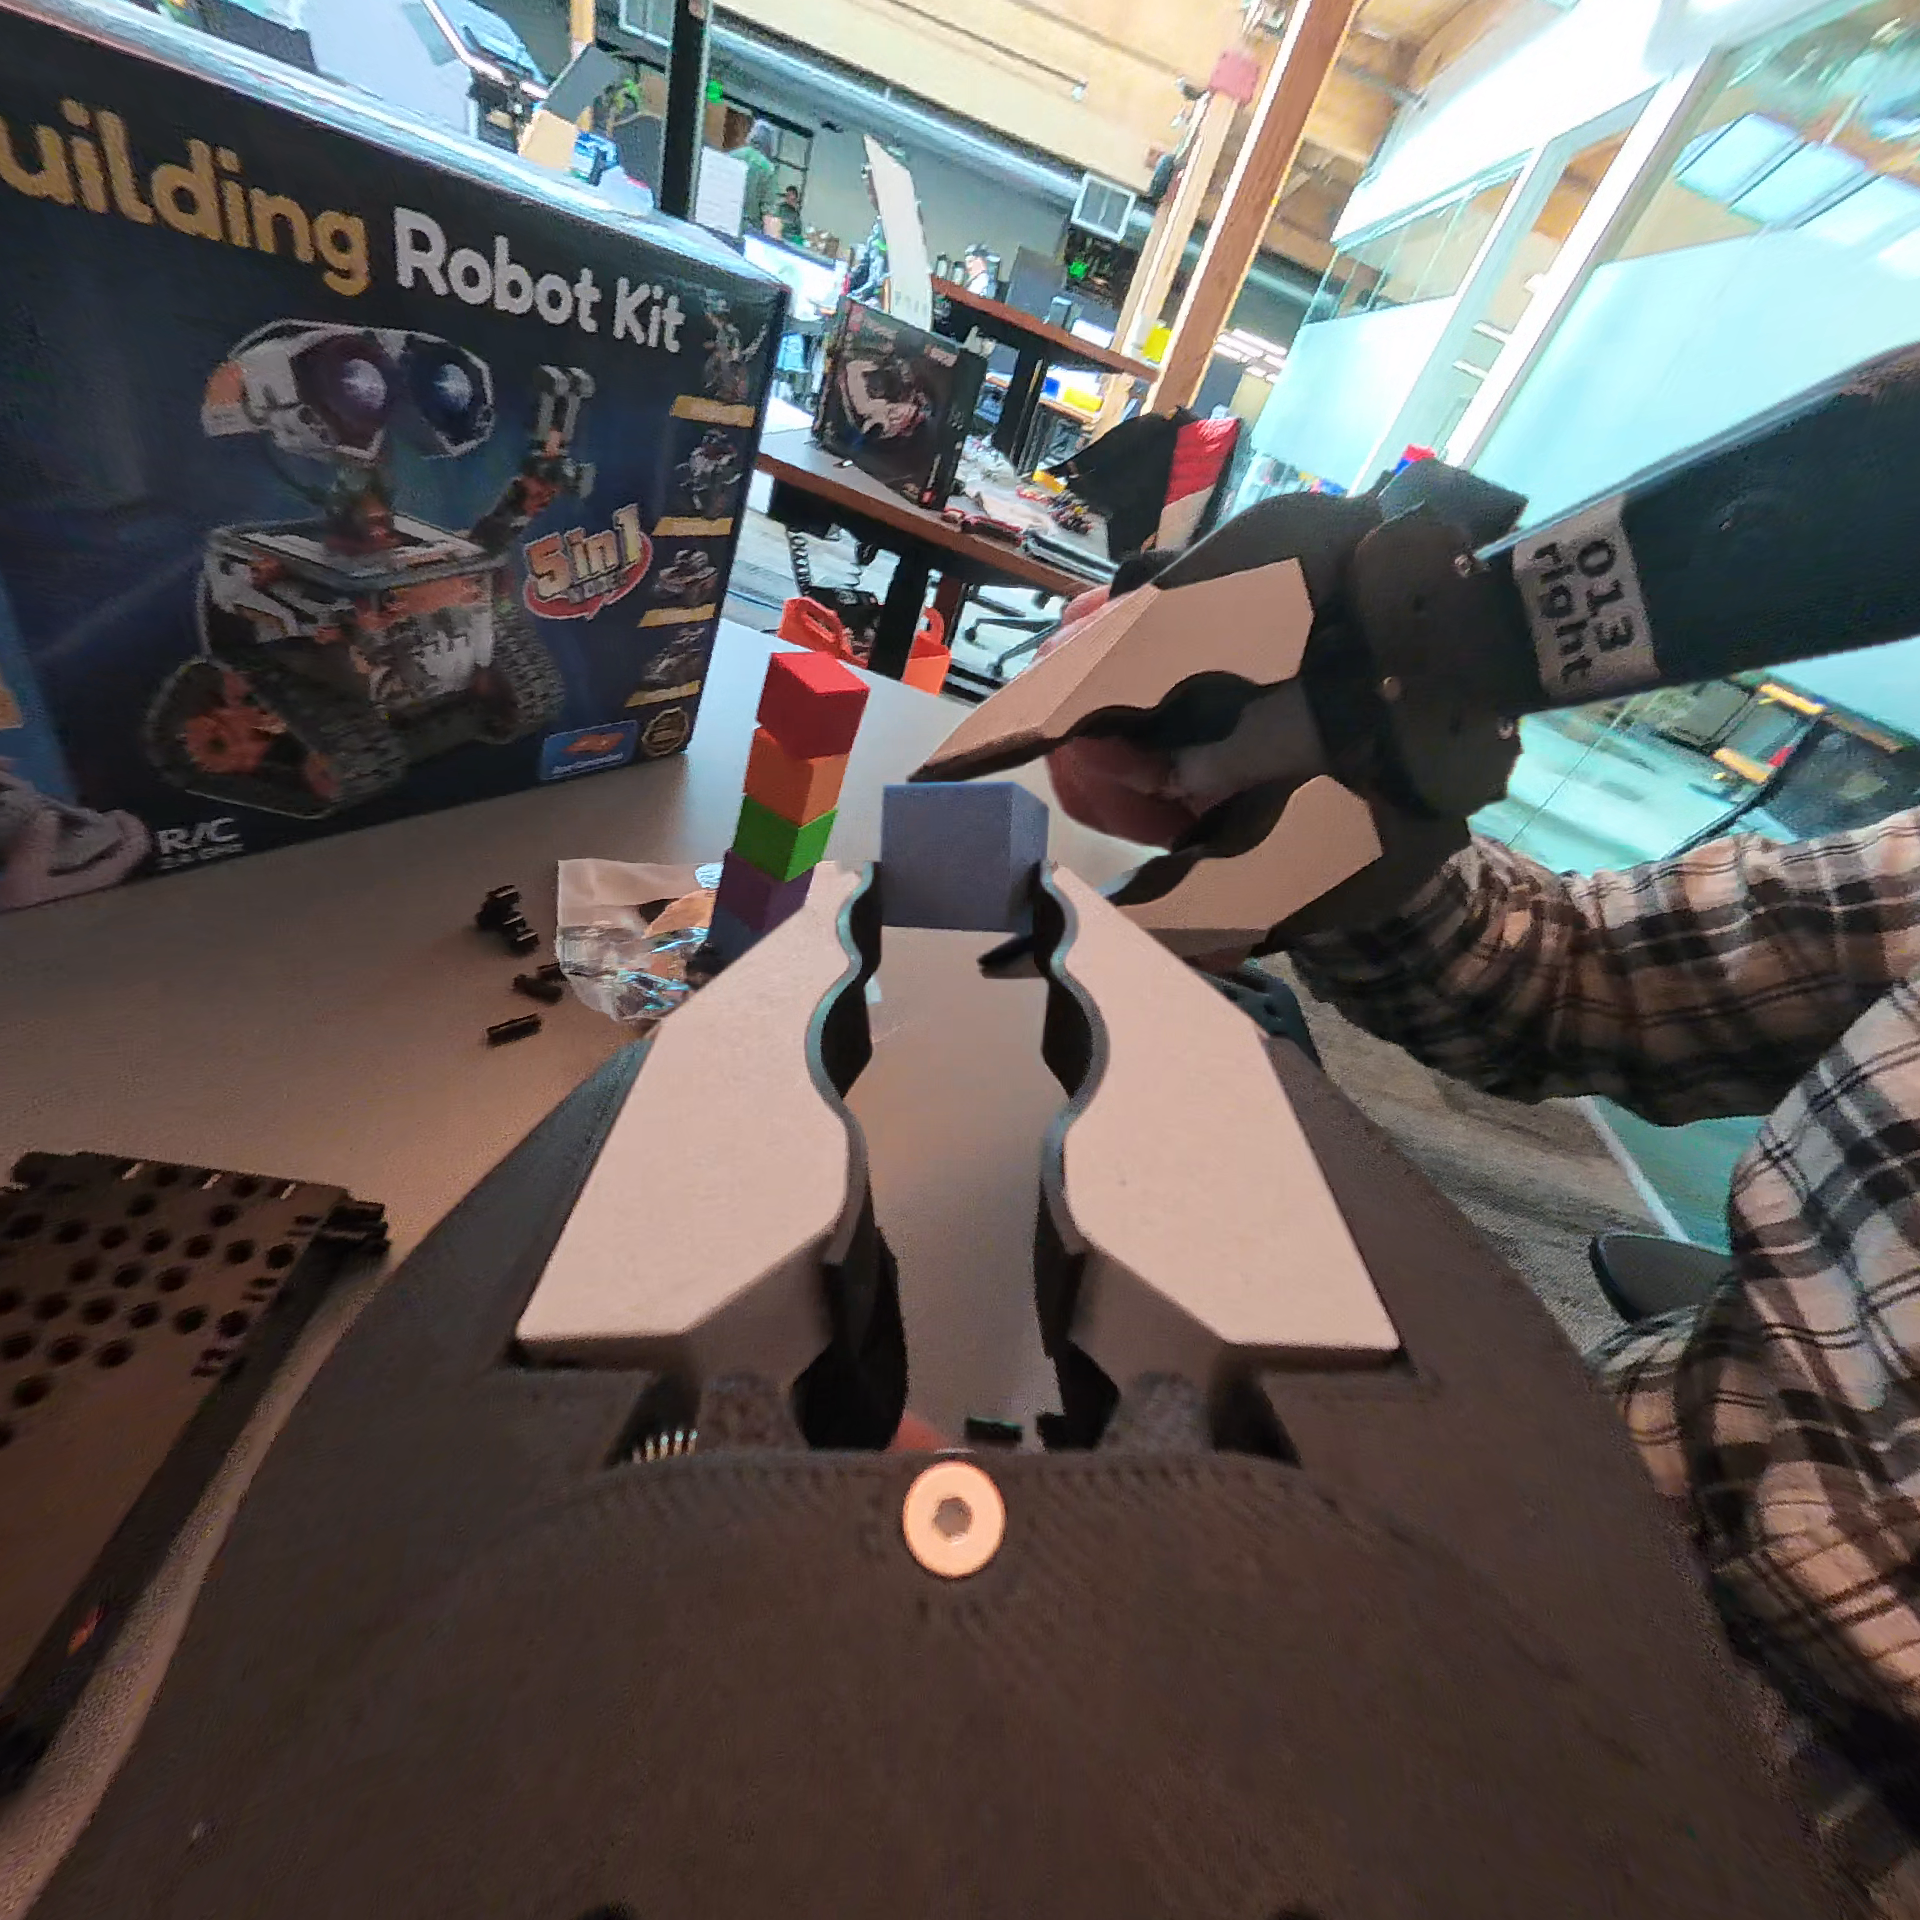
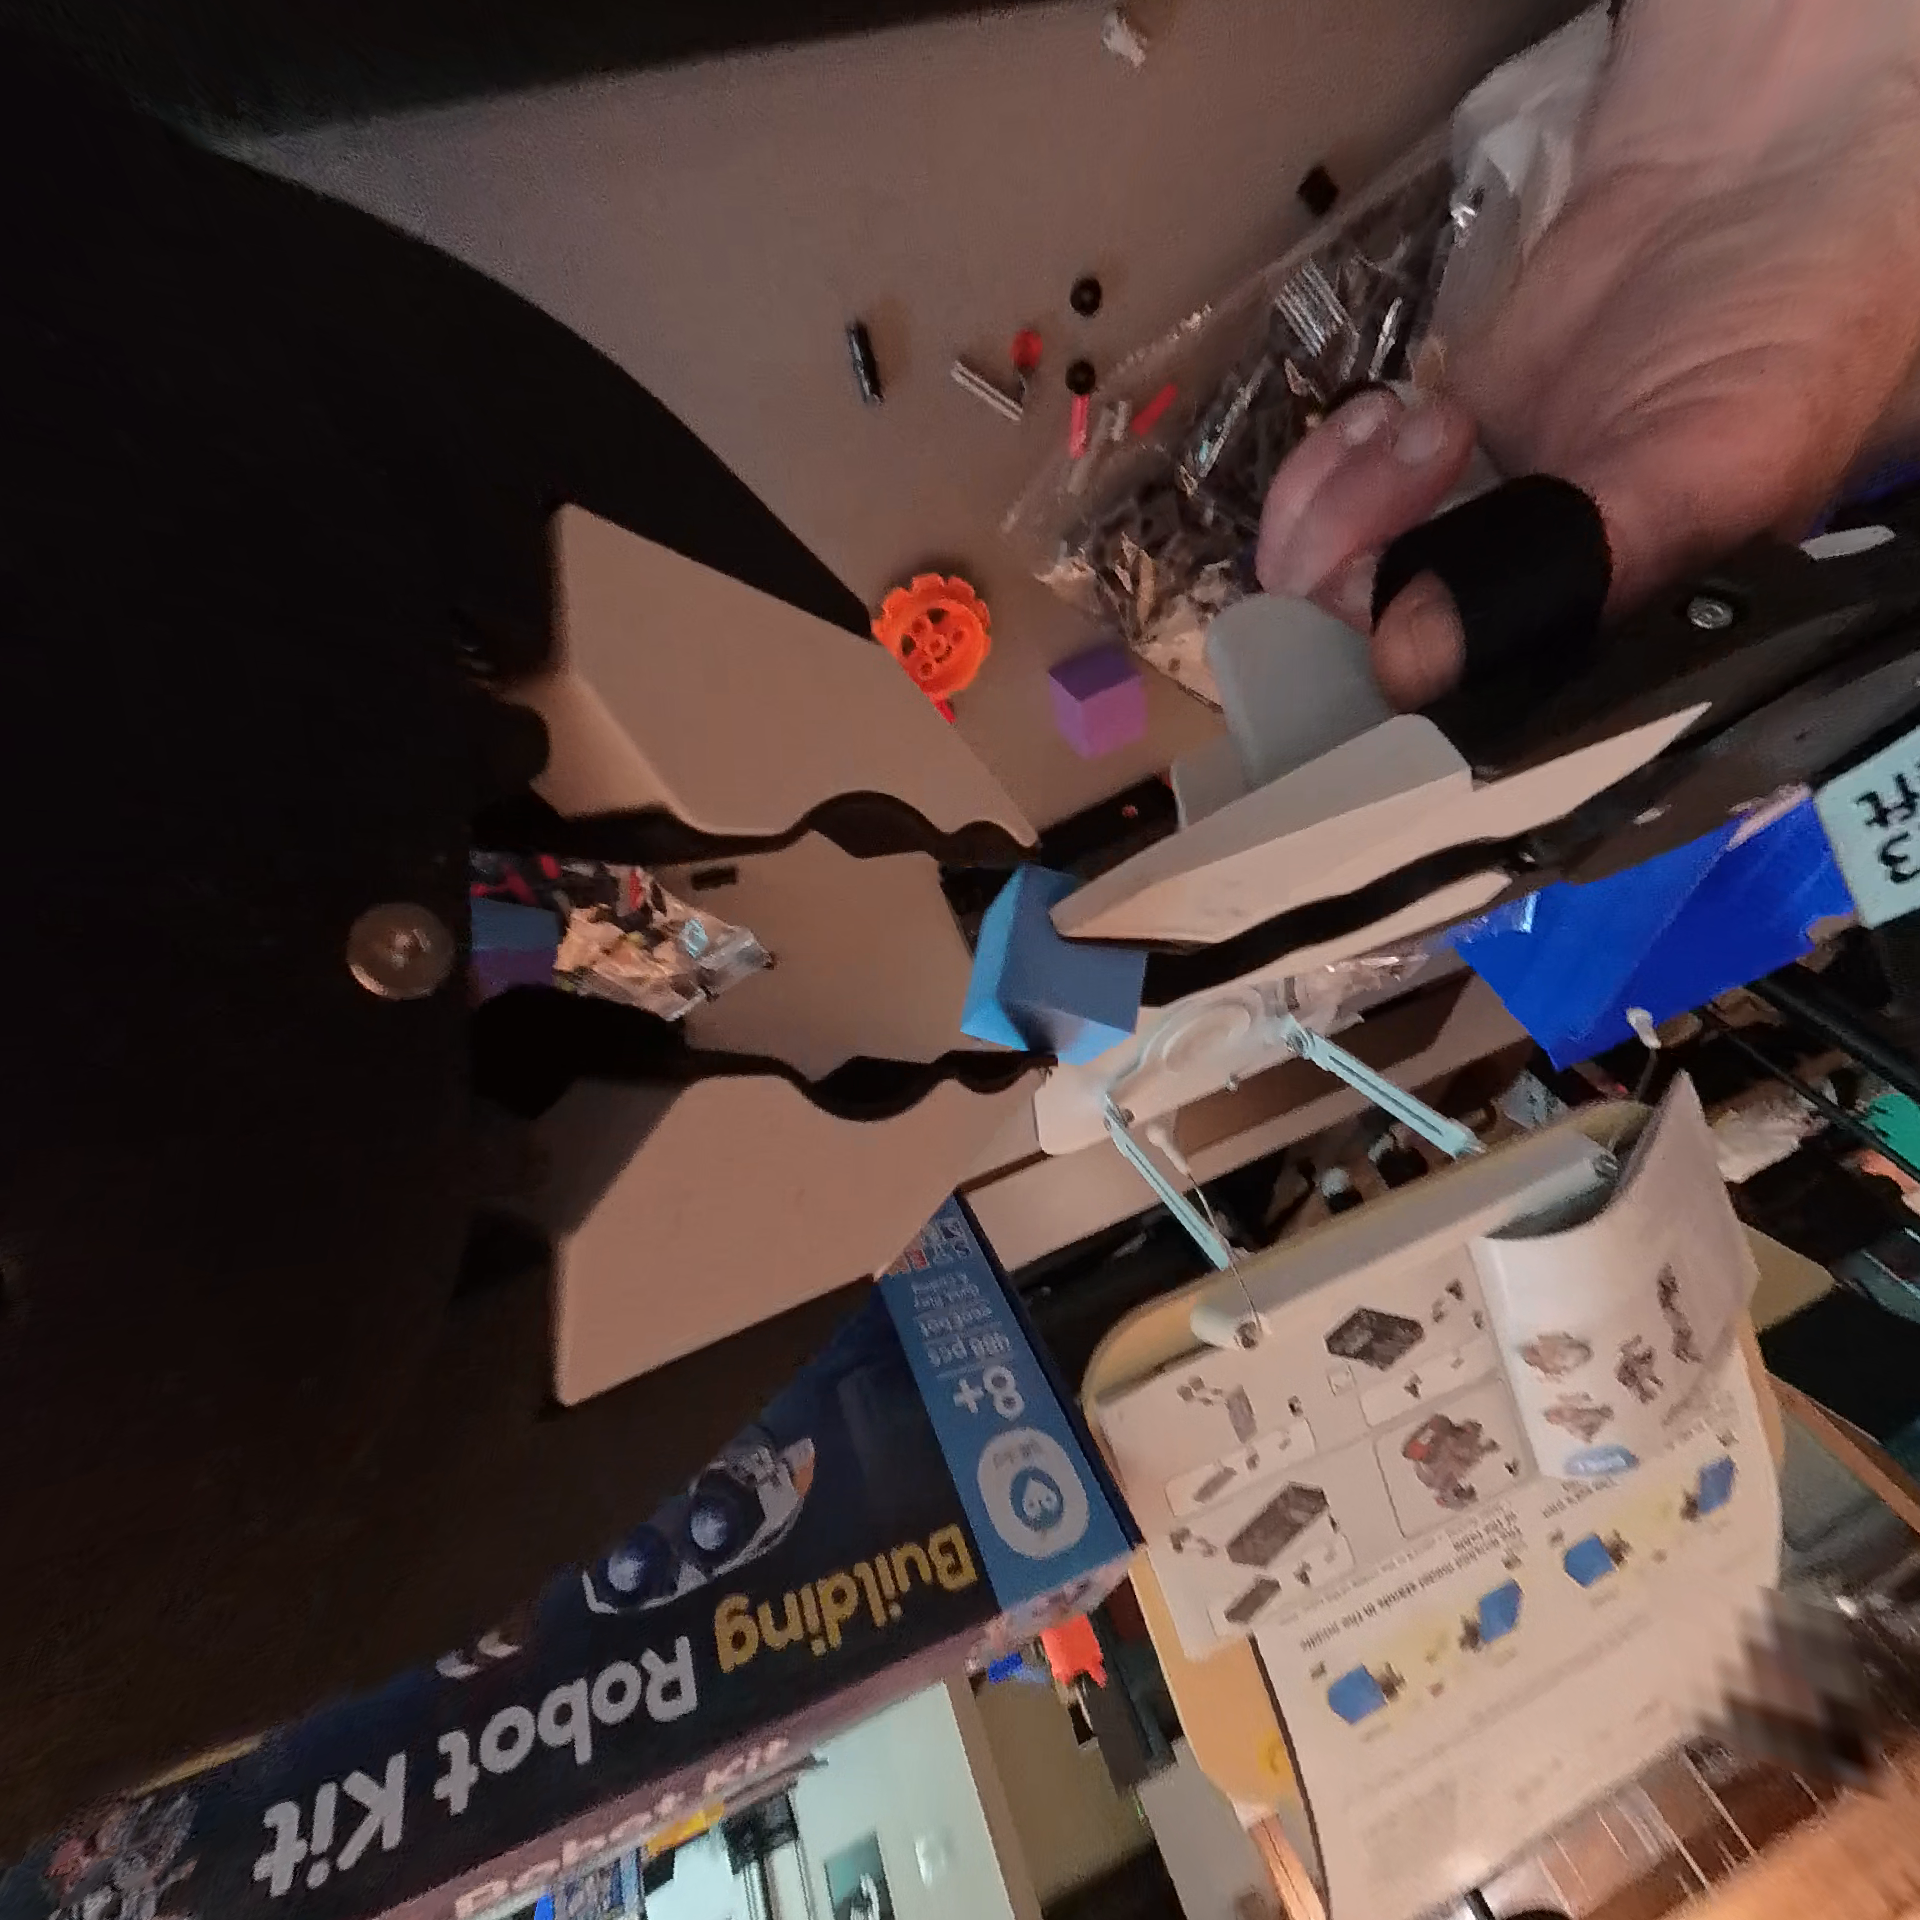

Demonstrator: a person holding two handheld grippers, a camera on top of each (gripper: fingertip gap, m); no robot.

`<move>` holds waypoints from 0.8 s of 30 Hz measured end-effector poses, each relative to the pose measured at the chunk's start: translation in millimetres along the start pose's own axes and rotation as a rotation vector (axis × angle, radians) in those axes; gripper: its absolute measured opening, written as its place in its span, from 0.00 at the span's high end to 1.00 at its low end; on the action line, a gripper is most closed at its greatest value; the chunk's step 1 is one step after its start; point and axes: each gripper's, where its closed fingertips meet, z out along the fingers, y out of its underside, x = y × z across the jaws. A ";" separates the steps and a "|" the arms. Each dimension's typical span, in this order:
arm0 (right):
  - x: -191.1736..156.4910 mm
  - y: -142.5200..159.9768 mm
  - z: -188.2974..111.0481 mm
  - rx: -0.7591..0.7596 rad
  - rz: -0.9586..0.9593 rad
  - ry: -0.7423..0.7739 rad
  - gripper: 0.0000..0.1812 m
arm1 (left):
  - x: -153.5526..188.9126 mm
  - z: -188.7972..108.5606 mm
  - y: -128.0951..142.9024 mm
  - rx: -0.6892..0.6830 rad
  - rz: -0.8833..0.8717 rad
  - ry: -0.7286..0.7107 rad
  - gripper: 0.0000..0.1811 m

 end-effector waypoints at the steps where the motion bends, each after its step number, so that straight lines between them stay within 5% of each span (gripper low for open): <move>1: 1.7 -2.9 1.2 0.016 -0.010 0.018 0.82 | 0.1 -0.2 -1.0 0.008 -0.007 0.000 0.85; 9: 22.3 -6.2 -9.5 0.030 -0.006 0.056 0.83 | -2.2 -10.3 -7.5 0.015 0.022 -0.024 0.82; 17: 106.8 57.9 -68.0 -0.120 0.423 0.019 0.83 | -46.6 -33.1 8.4 -0.121 0.159 -0.286 0.86; 24: 91.0 91.1 -59.0 -0.181 0.602 -0.183 0.83 | -55.1 -29.5 38.0 -0.275 0.167 -0.310 0.85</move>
